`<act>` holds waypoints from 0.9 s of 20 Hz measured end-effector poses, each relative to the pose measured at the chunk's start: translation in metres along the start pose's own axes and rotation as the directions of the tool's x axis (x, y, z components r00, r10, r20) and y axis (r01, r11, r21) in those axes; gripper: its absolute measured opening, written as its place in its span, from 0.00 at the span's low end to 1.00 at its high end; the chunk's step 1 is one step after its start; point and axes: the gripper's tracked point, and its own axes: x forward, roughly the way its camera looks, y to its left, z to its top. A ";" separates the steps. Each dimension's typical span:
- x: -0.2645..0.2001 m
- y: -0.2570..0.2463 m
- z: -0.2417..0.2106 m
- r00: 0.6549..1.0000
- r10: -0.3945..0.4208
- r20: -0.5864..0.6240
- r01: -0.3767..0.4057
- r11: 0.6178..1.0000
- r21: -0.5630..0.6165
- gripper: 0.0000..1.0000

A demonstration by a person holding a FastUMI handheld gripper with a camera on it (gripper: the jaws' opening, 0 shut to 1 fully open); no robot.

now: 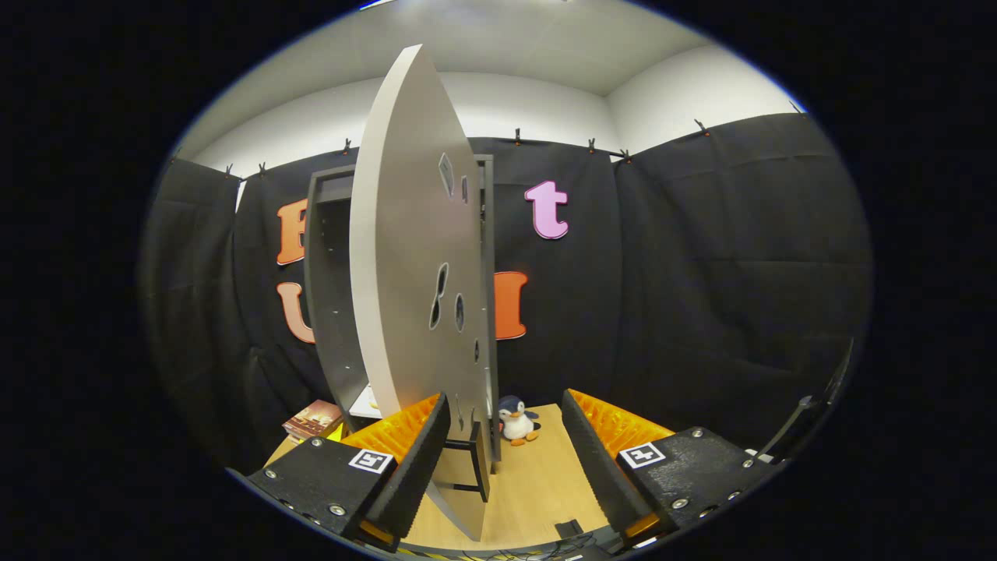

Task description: Open the shoe cabinet door, grab the shoes and put them into the shoe cabinet, then close the shoe cabinet door.

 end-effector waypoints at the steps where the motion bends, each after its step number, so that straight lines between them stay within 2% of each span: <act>1: 0.002 0.014 0.000 1.000 0.017 0.001 -0.017 1.000 0.002 0.90; 10: 0.049 0.139 0.008 0.990 0.141 0.012 -0.141 0.990 0.005 0.90; 14: 0.082 0.214 0.011 0.975 0.220 0.011 -0.220 0.975 0.004 0.91; 18: 0.122 0.260 0.012 0.978 0.208 0.013 -0.207 0.978 -0.028 0.91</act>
